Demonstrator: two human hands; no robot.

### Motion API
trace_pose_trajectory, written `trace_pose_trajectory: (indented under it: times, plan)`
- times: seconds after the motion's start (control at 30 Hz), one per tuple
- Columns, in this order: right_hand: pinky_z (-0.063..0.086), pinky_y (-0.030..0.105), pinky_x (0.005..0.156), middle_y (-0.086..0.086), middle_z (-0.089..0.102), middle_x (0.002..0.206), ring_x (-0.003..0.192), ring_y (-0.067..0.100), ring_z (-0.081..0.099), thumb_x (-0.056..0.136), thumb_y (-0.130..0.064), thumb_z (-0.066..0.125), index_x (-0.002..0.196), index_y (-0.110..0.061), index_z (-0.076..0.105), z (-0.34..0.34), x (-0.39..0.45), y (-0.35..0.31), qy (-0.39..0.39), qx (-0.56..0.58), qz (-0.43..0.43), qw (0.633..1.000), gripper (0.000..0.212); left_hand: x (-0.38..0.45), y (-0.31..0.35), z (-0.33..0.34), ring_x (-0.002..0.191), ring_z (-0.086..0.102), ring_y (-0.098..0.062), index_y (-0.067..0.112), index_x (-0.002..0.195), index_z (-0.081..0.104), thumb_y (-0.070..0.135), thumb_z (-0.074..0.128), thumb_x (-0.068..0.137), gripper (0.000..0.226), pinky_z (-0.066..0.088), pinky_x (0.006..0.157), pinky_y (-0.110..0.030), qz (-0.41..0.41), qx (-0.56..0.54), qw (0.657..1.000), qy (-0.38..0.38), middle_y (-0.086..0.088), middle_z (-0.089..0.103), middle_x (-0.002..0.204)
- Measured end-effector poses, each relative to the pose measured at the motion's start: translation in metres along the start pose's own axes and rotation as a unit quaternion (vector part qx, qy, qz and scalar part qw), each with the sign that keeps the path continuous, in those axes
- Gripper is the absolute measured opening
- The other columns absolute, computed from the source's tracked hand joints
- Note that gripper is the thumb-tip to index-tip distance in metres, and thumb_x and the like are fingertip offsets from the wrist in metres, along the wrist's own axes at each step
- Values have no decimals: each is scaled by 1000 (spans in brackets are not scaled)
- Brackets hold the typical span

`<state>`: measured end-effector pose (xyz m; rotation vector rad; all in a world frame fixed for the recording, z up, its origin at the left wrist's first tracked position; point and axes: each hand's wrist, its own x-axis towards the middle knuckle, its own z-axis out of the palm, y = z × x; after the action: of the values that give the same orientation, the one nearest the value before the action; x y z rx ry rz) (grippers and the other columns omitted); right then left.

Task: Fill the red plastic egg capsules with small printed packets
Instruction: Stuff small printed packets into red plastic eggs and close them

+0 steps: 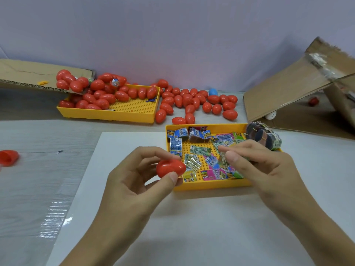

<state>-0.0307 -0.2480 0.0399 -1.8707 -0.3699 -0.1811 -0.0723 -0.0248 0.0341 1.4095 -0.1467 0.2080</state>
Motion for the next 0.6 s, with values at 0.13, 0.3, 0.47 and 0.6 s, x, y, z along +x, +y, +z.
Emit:
trace_pose_trajectory:
  times: [0.13, 0.3, 0.47, 0.6]
  plan:
    - [60, 35, 71, 13, 73, 82, 80, 21, 71, 73, -38, 75, 98, -40, 77, 3, -3, -2, 33, 47, 27, 998, 26, -1, 1, 3, 97, 72, -22, 23, 90, 77, 24, 69, 74, 18, 60, 73, -29, 2, 5, 1000, -16, -7, 73, 105]
    - [56, 18, 62, 0, 74, 69, 66, 8, 70, 72, -29, 73, 88, -25, 77, 6, -3, -4, 47, 73, 29, 996, 17, -3, 2, 5, 100, 68, -24, 19, 83, 80, 28, 59, 79, 23, 58, 75, -26, 20, 50, 998, -44, -4, 67, 113]
    - [55, 19, 82, -7, 69, 117, 113, 9, 63, 70, -30, 75, 82, -26, 79, 6, -3, -5, 65, 53, 21, 996, 14, -4, 0, 5, 101, 67, -26, 21, 81, 80, 27, 61, 80, 20, 58, 74, -25, 21, 67, 996, -49, -1, 68, 111]
    - [56, 22, 69, -7, 69, 95, 87, 10, 65, 60, -46, 81, 81, -28, 80, 4, -5, -13, 64, 121, 55, 989, 28, -6, -2, 7, 104, 66, -23, 23, 84, 78, 21, 65, 83, 14, 58, 75, -25, 45, 96, 993, -50, 0, 66, 112]
